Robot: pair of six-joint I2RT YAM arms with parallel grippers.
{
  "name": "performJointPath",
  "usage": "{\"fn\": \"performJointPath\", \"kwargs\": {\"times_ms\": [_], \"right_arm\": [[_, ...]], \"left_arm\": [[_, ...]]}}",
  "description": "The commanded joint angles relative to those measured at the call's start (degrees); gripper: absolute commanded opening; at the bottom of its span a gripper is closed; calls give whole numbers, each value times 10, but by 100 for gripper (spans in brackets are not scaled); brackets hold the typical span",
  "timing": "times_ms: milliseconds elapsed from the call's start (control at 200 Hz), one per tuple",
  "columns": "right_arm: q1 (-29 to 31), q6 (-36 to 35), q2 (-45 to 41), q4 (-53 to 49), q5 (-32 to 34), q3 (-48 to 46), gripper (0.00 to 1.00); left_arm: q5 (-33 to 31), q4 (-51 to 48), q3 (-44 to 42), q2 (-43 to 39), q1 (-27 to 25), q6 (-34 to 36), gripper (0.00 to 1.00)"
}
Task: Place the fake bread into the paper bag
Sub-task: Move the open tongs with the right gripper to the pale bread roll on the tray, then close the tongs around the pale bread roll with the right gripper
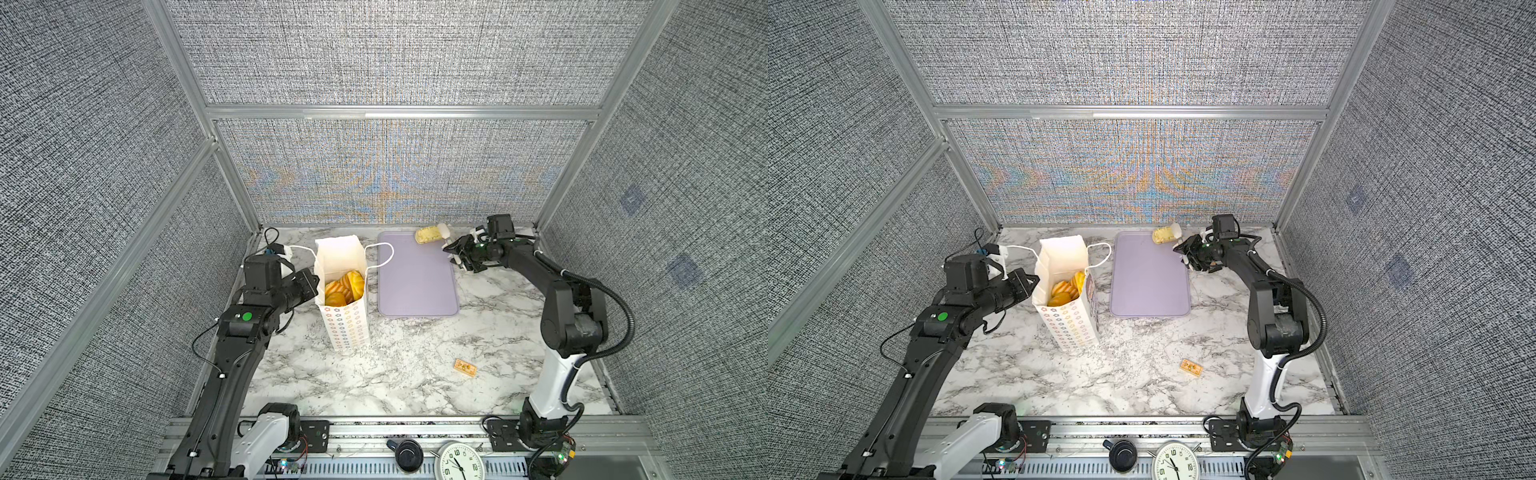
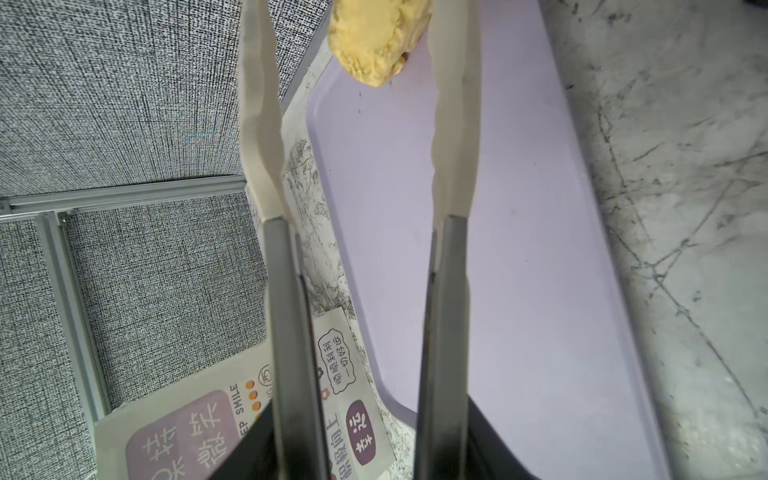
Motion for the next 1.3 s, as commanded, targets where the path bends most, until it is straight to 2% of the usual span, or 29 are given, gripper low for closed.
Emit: {"fn": "performJointPath", "kwargs": {"times_ms": [0,720,1295], "right_arm": [[-4,24,18,39,-30,11,51],[-6,55,118,74,-43,68,46],[-5,88,157,102,-49,90,45]], "left_arm": [[3,8,3,3,1,7,3],[2,5,10,18,0,11,3],[0,1,9,21,1,17,3]]}}
